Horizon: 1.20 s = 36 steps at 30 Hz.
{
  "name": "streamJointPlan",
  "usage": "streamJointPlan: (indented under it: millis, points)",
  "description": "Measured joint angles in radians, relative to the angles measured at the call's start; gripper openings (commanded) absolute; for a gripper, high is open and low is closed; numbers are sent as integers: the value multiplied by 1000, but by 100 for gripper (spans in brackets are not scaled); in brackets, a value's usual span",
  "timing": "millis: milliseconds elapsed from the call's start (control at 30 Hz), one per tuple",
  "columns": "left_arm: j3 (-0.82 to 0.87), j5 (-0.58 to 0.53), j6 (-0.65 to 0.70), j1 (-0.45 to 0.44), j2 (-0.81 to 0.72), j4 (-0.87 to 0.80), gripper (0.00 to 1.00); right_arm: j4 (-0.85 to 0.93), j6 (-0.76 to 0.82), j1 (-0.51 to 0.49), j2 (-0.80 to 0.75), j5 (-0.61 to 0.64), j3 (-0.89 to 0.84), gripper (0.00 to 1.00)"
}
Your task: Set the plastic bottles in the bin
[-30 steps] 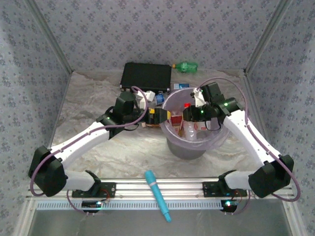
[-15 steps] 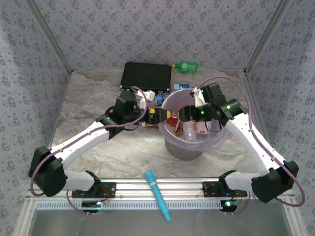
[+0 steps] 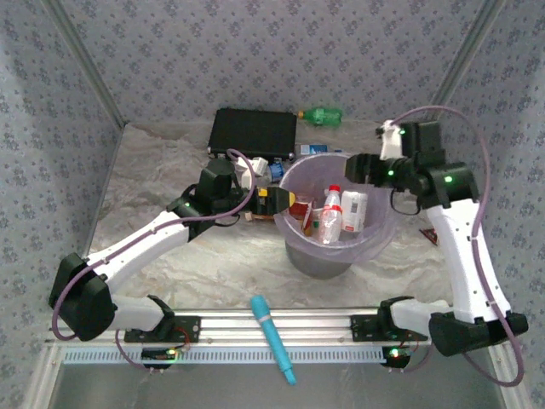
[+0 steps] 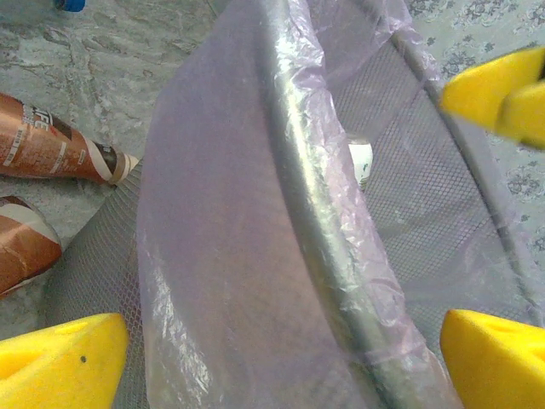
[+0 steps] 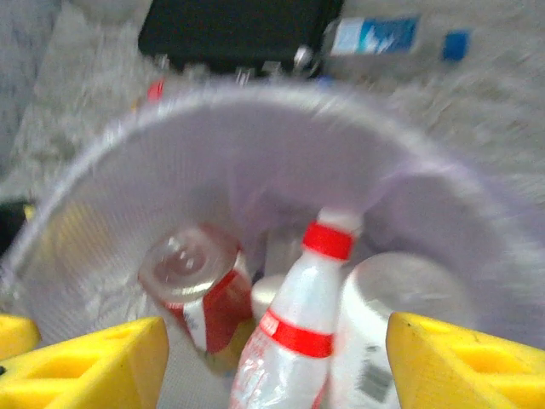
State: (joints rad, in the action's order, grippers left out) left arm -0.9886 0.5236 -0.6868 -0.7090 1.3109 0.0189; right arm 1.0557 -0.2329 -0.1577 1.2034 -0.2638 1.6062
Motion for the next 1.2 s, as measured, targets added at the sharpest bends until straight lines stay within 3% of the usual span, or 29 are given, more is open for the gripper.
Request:
streamJointPlan:
  millis: [200,567,867,1033,1200]
  points:
    - [-14,-11,18,0,-4,-32,95,8,14,136,37,-60,-24,82]
    - [-43,-29,72,28,-30,-122,100,10,21,145,59,-164,-108,83]
    - [-79,-119,127,309,-178,-317,100,-20,21,149,53,-173,-124,81]
    - [-139,-257,252,415,-65,-431,100,-26,23,149,53,-184,-124,81]
    - [-197,-385,426,447,145,-457,100,-27,24,146,49,-187,-124,81]
